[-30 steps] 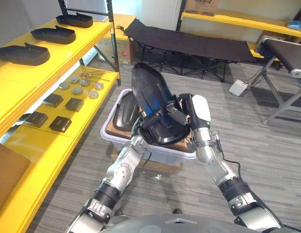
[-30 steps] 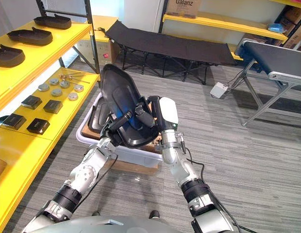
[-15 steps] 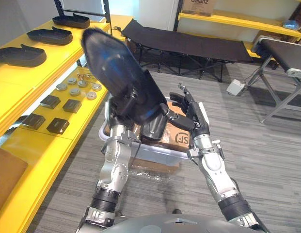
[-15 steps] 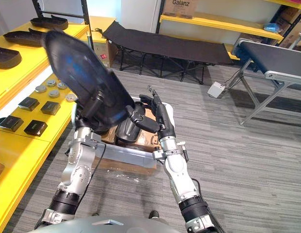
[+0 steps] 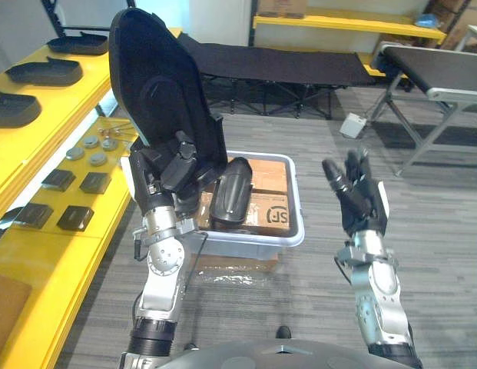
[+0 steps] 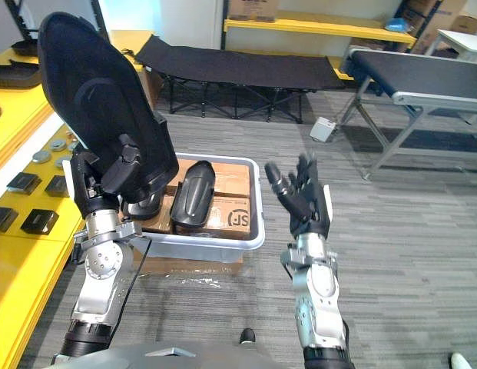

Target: Walk over and take three plastic housings, then place them on the shelf

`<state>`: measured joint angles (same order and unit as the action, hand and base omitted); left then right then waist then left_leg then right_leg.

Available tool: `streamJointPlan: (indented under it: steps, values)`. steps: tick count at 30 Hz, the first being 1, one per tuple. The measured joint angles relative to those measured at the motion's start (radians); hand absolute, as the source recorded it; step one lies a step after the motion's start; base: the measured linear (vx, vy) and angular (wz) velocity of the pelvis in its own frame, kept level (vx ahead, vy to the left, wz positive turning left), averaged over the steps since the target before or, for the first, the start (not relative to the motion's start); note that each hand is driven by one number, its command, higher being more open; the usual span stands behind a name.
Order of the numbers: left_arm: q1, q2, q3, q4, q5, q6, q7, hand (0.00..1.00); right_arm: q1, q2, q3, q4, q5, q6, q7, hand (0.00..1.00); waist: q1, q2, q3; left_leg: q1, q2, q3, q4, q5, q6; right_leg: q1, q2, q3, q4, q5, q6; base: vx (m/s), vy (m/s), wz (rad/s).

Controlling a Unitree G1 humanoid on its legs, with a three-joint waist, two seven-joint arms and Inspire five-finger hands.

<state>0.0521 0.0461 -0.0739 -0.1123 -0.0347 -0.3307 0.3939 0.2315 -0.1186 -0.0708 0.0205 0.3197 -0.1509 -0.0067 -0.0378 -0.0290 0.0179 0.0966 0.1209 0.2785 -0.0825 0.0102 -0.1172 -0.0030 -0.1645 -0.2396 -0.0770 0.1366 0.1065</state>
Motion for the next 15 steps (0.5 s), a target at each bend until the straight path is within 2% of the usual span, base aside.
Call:
streamJointPlan:
  steps: [2, 4, 10, 15]
  values:
    - [0.029, 0.001, -0.006, -0.003, -0.012, 0.0, -0.042, 0.0, 0.05, 0.007, 0.003, 0.09, -0.004, 0.06, -0.04, 1.0, -0.002, 0.01, -0.003, -0.001, 0.007, 0.003, 0.0, -0.004, -0.002, -0.003, 0.005, 0.002, 0.0, 0.0, 0.0, 0.03, -0.021, -0.07]
    - [0.061, 0.002, -0.009, -0.006, -0.036, 0.0, -0.073, 0.0, 0.08, 0.015, 0.002, 0.14, -0.01, 0.084, -0.066, 1.0, -0.002, 0.017, -0.006, -0.002, 0.012, 0.007, 0.0, -0.007, -0.004, -0.008, 0.01, 0.003, 0.0, 0.0, 0.0, 0.01, -0.026, -0.08]
    - [0.157, 0.011, 0.016, -0.006, -0.078, 0.003, -0.121, 0.0, 0.106, 0.018, -0.03, 0.144, -0.038, 0.069, -0.092, 1.0, -0.011, 0.025, -0.007, -0.015, 0.016, 0.01, 0.023, -0.021, -0.002, -0.01, 0.01, 0.007, 0.0, 0.0, 0.0, -0.02, -0.014, -0.02]
    - [0.176, 0.012, 0.065, -0.044, -0.076, 0.007, -0.104, 0.0, 0.097, 0.024, -0.03, 0.179, -0.029, 0.044, -0.085, 1.0, 0.007, 0.033, -0.007, -0.051, 0.012, -0.043, 0.044, -0.023, 0.0, -0.003, 0.003, -0.043, 0.0, -0.004, -0.004, -0.03, -0.01, 0.28]
